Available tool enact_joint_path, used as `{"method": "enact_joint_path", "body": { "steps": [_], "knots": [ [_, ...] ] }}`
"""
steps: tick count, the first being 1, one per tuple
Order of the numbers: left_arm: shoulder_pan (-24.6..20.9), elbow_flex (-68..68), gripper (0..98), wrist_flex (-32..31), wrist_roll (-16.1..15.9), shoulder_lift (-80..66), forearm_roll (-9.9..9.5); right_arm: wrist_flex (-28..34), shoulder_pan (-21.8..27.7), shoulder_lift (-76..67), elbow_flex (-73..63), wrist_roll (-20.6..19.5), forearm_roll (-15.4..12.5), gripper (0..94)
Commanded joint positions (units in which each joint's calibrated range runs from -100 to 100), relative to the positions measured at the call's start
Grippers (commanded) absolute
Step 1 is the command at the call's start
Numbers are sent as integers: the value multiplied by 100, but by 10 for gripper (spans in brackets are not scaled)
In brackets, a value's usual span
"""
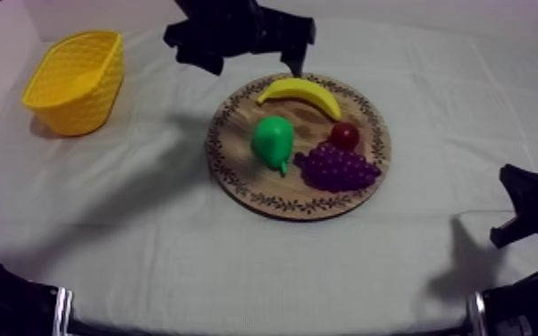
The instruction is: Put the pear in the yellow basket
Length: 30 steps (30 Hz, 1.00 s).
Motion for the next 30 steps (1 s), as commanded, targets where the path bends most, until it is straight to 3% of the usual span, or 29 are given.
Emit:
{"method": "enact_joint_path", "body": {
  "steps": [1, 16, 26, 30],
  "knots": [
    [13, -3, 968, -57, 23, 131, 32, 0, -2, -1, -1, -1, 0, 3],
    [-110, -499, 968, -443, -42, 1751, 221, 0, 6, -1, -1, 146, 0, 2],
    [-170, -877, 962, -466, -114, 2551, 447, 0, 6, -1, -1, 113, 0, 2],
    [-199, -1181, 908, -219, -207, 2805, 524, 0, 6, -1, -1, 106, 0, 2]
  ]
}}
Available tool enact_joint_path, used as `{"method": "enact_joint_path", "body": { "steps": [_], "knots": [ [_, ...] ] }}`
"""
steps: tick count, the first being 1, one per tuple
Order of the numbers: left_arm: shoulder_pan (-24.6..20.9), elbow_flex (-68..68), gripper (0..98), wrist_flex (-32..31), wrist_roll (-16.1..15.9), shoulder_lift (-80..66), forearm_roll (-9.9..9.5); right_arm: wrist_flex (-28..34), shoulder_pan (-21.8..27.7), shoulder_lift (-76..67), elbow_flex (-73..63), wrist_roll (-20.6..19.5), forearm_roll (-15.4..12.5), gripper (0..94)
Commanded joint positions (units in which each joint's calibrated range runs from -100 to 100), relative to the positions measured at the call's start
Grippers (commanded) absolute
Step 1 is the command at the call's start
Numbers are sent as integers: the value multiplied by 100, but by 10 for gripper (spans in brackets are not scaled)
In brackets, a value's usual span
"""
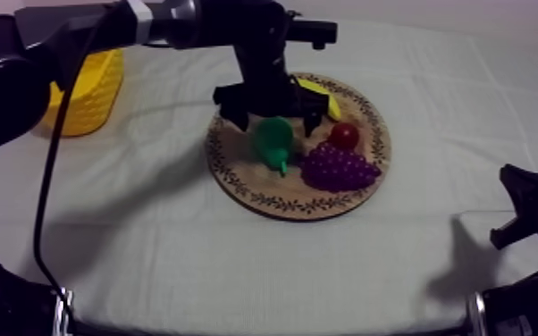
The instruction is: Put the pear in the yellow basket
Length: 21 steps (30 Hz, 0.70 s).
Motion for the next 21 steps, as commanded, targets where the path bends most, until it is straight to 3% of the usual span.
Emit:
{"method": "enact_joint_path", "body": {
  "steps": [1, 14, 21],
  "knots": [
    [-15, -183, 901, 195, -42, 150, 51, 0, -1, -1, -1, 0, 0, 2],
    [-131, -439, 824, 748, -247, 687, 462, 0, -1, -1, -1, -23, 0, 2],
    [-42, -453, 663, 774, -240, 685, 427, 0, -1, -1, -1, -32, 0, 2]
  ]
}}
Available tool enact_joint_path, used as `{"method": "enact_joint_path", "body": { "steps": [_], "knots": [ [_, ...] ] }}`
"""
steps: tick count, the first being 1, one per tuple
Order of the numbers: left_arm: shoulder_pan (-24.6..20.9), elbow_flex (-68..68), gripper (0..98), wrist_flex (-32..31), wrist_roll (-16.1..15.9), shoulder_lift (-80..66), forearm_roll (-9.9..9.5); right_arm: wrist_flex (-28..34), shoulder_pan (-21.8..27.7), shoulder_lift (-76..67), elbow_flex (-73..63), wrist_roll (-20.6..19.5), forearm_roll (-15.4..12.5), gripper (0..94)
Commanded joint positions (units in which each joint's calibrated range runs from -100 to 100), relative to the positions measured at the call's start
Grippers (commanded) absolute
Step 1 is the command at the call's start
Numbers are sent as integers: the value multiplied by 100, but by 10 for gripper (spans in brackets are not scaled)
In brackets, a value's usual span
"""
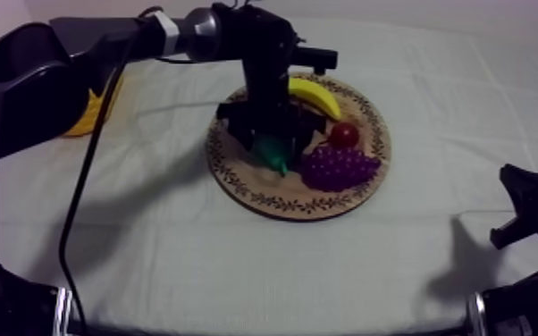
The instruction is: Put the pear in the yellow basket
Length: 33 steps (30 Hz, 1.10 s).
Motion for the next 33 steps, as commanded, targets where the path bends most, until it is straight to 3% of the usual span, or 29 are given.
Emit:
{"method": "enact_joint_path", "body": {
  "steps": [1, 6, 9, 16, 22, 33],
  "knots": [
    [7, -11, 642, -3, -1, -10, -16, 0, -1, -1, -1, -6, 0, 2],
    [13, -30, 505, -1, 31, -34, -44, 0, -8, -1, -1, -9, 0, 2],
    [9, -11, 470, -1, 54, -107, -61, 0, -8, -1, -1, -12, 0, 2],
    [24, 229, 468, 125, 195, -793, -231, 0, -9, -1, -1, -45, 0, 7],
    [-25, 615, 475, 251, 307, -1691, -459, 0, -2, -1, -1, -469, 0, 15],
    [-519, 1289, 489, 598, 369, -3365, -953, 0, -9, -1, -1, -170, 0, 5]
  ]
}}
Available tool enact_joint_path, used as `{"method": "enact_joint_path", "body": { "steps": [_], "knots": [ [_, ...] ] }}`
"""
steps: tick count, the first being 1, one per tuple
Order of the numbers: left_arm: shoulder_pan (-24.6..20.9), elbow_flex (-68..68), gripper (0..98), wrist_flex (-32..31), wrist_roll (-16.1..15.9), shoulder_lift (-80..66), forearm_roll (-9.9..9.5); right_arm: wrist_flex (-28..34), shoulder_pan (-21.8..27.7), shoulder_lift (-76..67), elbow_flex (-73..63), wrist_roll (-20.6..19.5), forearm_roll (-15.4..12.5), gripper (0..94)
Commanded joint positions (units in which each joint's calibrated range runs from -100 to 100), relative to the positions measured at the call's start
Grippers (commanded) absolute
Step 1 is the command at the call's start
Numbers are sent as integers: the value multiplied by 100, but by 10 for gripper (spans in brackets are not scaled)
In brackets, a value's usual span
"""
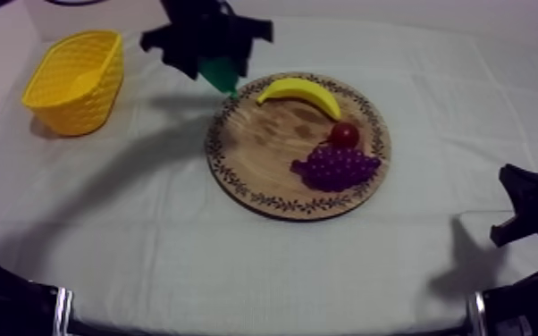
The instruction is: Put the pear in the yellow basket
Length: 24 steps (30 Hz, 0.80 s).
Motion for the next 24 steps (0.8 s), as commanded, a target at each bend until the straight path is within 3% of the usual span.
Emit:
{"method": "enact_joint_path", "body": {
  "steps": [1, 8, 16, 24],
  "knots": [
    [-163, -3, 490, 106, -17, -448, -122, 0, -3, -1, -1, 25, 0, 5],
    [-757, -144, 491, 423, -134, -1206, -500, 0, -3, -1, -1, 48, 0, 5],
    [-1546, -496, 501, 337, -471, -1329, -914, 0, -3, -1, -1, 55, 0, 5],
    [-2263, -473, 511, -219, -825, -700, -1027, 0, -3, -1, -1, 59, 0, 5]
  ]
}}
